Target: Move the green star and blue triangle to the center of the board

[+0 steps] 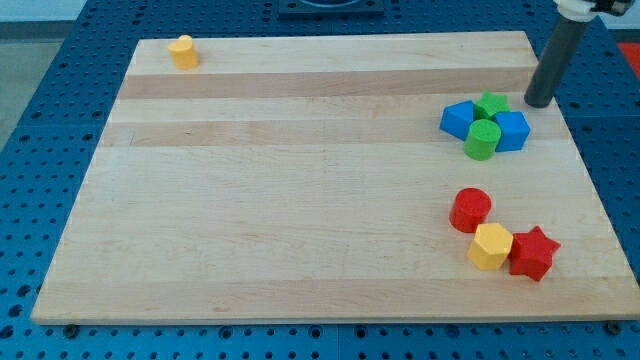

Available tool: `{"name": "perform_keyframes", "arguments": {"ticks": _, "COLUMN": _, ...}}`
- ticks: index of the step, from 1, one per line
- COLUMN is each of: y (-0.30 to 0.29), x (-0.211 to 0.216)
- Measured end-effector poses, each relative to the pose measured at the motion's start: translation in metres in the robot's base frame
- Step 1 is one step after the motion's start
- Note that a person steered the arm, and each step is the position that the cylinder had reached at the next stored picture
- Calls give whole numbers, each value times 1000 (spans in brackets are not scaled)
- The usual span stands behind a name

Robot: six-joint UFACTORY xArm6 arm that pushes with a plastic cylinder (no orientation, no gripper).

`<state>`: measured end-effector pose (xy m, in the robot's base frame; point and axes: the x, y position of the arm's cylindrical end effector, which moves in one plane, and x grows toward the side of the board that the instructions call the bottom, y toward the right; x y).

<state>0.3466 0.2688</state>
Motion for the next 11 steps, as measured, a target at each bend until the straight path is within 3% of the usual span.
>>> {"name": "perform_keyframes", "arguments": {"ticks": 2, "y": -36, "x": 25}}
{"name": "perform_keyframes", "arguments": {"ticks": 7, "y": -156, "x": 26}}
{"name": "perform_keyframes", "arguments": {"ticks": 11, "y": -201, "x": 32}}
